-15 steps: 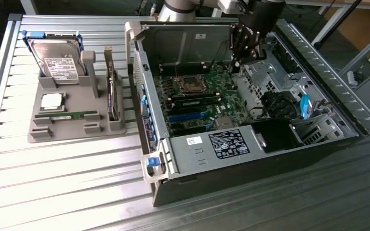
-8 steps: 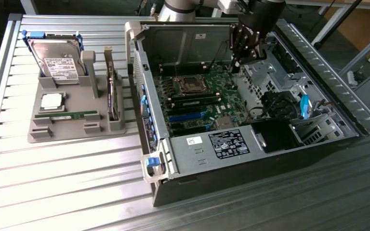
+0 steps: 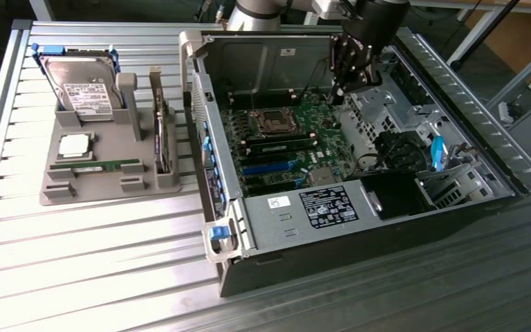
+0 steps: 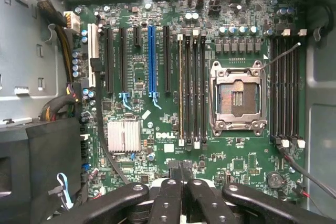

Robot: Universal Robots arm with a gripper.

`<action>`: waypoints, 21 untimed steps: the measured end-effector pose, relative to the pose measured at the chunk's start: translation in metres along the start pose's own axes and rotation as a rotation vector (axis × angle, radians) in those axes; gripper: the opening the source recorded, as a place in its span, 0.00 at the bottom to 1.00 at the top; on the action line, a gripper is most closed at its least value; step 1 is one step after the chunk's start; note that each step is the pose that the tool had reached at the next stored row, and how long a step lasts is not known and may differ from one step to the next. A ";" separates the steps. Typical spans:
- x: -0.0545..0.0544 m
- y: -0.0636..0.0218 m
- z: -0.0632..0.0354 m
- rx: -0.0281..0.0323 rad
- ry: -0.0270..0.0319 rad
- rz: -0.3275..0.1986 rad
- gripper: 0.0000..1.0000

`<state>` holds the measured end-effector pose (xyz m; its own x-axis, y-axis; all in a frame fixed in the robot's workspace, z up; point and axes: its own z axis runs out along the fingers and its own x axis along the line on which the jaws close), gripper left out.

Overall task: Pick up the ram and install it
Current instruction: 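Press down the ram until it locks into place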

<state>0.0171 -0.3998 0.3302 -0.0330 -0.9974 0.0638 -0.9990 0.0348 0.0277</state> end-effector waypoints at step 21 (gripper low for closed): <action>0.000 0.0000 0.0011 -0.0298 0.0064 0.471 0.09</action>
<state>0.0171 -0.3998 0.3291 -0.4825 -0.8720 0.0825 -0.8739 0.4856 0.0229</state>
